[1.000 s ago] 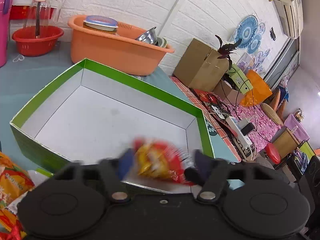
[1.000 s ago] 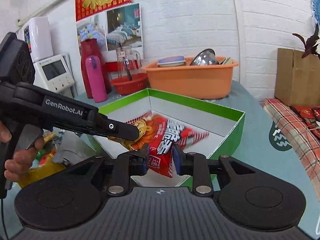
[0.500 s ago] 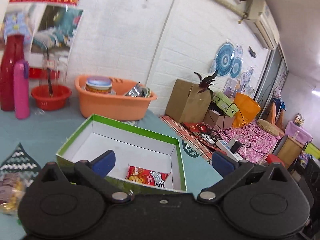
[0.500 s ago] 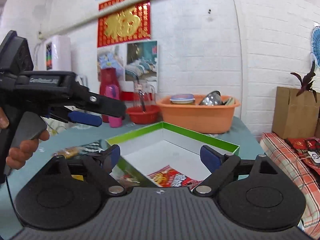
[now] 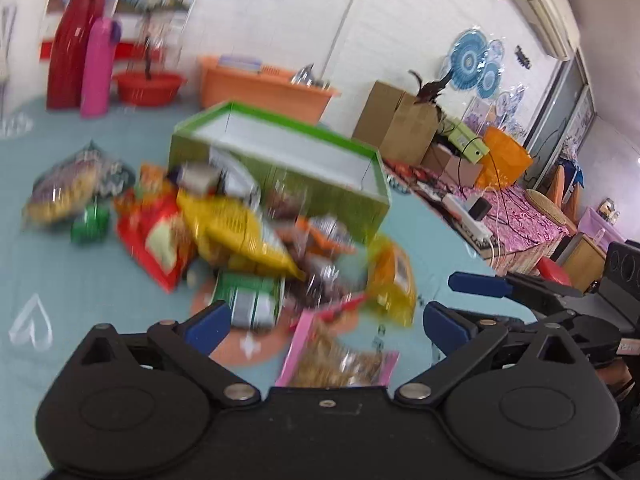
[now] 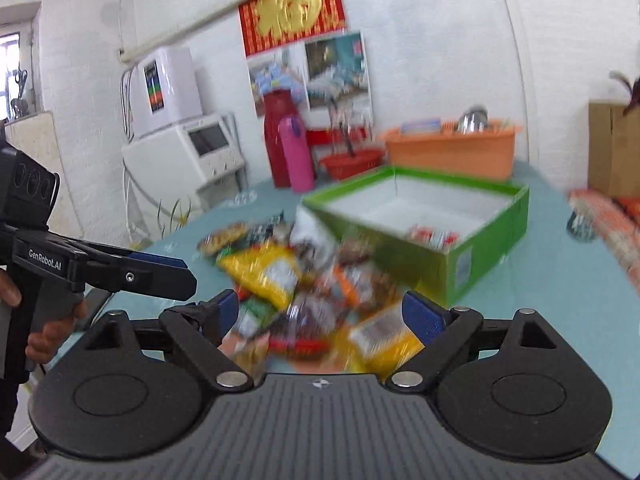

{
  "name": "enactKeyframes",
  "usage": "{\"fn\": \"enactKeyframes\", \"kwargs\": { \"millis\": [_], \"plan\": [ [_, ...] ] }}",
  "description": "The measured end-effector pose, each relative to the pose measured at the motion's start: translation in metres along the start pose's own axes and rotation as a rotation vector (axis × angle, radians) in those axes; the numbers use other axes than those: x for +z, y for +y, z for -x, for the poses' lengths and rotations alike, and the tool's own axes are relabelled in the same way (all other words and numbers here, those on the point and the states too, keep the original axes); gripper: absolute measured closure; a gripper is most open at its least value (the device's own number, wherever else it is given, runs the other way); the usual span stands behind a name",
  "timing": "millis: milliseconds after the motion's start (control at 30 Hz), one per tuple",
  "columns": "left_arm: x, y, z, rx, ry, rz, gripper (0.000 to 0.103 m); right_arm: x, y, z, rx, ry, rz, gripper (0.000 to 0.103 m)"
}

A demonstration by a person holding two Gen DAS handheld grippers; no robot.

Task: Organize snacks
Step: 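Grasp the pink-edged clear nut bag with both grippers from the pile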

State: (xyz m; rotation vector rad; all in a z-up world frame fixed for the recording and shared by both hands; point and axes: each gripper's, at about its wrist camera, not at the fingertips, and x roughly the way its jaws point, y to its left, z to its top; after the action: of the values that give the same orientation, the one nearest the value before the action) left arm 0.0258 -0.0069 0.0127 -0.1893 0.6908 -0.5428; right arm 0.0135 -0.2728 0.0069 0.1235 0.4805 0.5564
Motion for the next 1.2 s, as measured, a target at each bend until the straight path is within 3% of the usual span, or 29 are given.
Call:
{"fn": "enactKeyframes", "kwargs": {
  "millis": [167, 333, 500, 600, 767, 1000, 1067, 1133, 1200],
  "plan": [
    [-0.019, 0.024, -0.006, -0.055, 0.044, 0.128, 0.0, -0.03, 0.013, -0.009, 0.051, 0.096, -0.059, 0.0],
    [-0.021, 0.028, -0.018, -0.098, 0.091, 0.158, 0.0, -0.046, 0.03, -0.019, 0.082, 0.151, -0.05, 0.0],
    [-0.021, 0.029, -0.029, -0.131, 0.128, 0.166, 0.0, -0.048, 0.042, -0.029, 0.081, 0.167, -0.005, 0.0],
    [-0.02, 0.026, -0.034, -0.146, 0.138, 0.156, 0.0, -0.047, 0.036, -0.03, 0.059, 0.159, -0.001, 0.007],
    [-0.02, 0.023, -0.042, -0.184, 0.14, 0.172, 0.0, -0.046, 0.016, -0.025, -0.004, 0.134, -0.05, 0.006],
    [-0.016, 0.024, -0.048, -0.192, 0.135, 0.183, 0.0, -0.046, 0.02, -0.03, 0.03, 0.134, -0.027, 0.005],
    [-0.016, 0.023, -0.051, -0.173, 0.134, 0.169, 0.023, -0.045, 0.021, -0.035, 0.034, 0.128, -0.016, 0.005],
    [-0.017, 0.022, -0.053, -0.182, 0.143, 0.189, 0.041, -0.044, 0.021, -0.039, 0.034, 0.124, 0.0, 0.016],
    [-0.017, 0.015, -0.049, -0.167, 0.13, 0.171, 0.045, -0.041, 0.024, -0.039, 0.021, 0.134, 0.014, 0.021]
  ]
}}
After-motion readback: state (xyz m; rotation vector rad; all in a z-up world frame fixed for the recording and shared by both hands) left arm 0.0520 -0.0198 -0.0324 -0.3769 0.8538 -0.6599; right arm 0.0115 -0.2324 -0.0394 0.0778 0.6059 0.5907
